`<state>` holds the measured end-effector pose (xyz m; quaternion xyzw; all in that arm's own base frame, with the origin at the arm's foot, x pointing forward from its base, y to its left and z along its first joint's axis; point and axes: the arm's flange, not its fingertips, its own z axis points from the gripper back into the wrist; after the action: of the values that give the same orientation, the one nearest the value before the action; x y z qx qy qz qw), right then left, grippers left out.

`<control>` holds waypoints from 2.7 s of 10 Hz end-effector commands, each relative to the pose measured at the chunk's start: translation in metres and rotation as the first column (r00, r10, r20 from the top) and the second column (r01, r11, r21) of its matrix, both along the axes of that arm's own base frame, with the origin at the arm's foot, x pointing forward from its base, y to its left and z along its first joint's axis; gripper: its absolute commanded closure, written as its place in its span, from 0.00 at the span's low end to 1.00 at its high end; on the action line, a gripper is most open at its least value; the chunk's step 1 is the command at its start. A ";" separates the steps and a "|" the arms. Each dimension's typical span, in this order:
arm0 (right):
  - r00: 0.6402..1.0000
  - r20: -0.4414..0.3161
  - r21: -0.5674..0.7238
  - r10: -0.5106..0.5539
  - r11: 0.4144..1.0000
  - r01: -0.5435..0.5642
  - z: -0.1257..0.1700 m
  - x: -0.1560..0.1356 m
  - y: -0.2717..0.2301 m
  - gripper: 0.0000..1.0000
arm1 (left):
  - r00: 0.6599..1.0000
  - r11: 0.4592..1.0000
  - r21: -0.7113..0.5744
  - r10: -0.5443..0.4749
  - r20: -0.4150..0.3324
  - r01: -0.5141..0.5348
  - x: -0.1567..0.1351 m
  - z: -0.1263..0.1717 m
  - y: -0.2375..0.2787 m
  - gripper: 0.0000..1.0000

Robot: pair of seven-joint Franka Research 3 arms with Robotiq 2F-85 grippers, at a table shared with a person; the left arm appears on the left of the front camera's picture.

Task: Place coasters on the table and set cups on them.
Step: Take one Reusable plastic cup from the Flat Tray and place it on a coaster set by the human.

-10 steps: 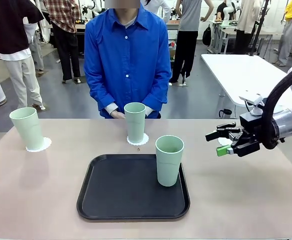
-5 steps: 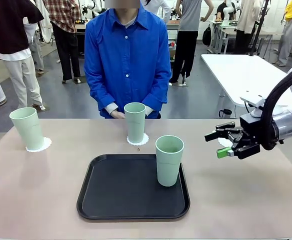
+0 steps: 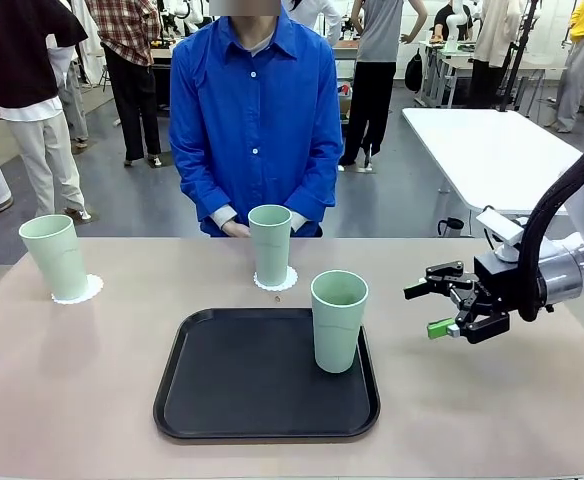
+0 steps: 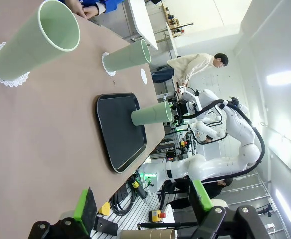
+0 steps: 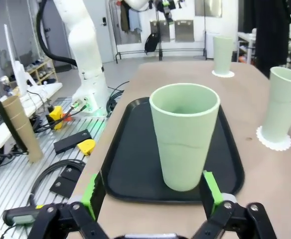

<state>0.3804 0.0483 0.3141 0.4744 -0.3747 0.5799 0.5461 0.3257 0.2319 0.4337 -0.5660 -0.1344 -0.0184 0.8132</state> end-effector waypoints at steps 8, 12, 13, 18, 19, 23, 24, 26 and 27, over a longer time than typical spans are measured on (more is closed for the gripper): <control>0.998 -0.025 0.012 -0.051 0.999 0.052 -0.016 0.005 -0.001 0.00 | 1.000 1.000 -0.007 -0.003 0.007 0.003 -0.002 0.001 0.001 0.00; 0.998 -0.025 0.012 -0.051 0.999 0.052 -0.016 0.005 -0.001 0.00 | 1.000 1.000 -0.007 -0.003 0.007 0.003 -0.002 0.001 0.001 0.00; 0.998 -0.025 0.012 -0.051 0.999 0.052 -0.016 0.005 -0.001 0.00 | 1.000 1.000 -0.007 -0.003 0.007 0.003 -0.002 0.001 0.001 0.00; 0.998 -0.025 0.012 -0.051 0.999 0.052 -0.016 0.005 -0.001 0.00 | 1.000 1.000 -0.007 -0.003 0.007 0.003 -0.002 0.001 0.001 0.00; 0.997 -0.029 0.016 -0.070 0.997 0.070 -0.018 0.007 0.000 0.00 | 1.000 1.000 -0.007 -0.003 0.007 0.003 -0.002 0.001 0.001 0.00; 0.998 0.009 0.031 -0.054 0.998 0.054 -0.048 0.020 0.010 0.00 | 1.000 1.000 -0.007 -0.003 0.007 0.003 -0.002 0.001 0.001 0.00; 0.999 0.011 0.039 -0.049 0.998 0.049 -0.053 0.020 0.011 0.00 | 1.000 1.000 -0.007 -0.003 0.007 0.003 -0.002 0.001 0.001 0.00; 0.999 0.004 0.040 -0.055 0.998 0.054 -0.058 0.022 0.017 0.00 | 1.000 1.000 -0.007 -0.003 0.007 0.003 -0.002 0.001 0.001 0.00; 0.997 -0.010 0.055 -0.071 0.996 0.072 -0.060 0.025 0.022 0.00 | 1.000 1.000 -0.007 -0.003 0.007 0.003 -0.002 0.001 0.001 0.00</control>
<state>0.3989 0.0602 0.2588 0.4817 -0.3879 0.5555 0.5558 0.3256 0.2319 0.4336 -0.5660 -0.1344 -0.0184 0.8132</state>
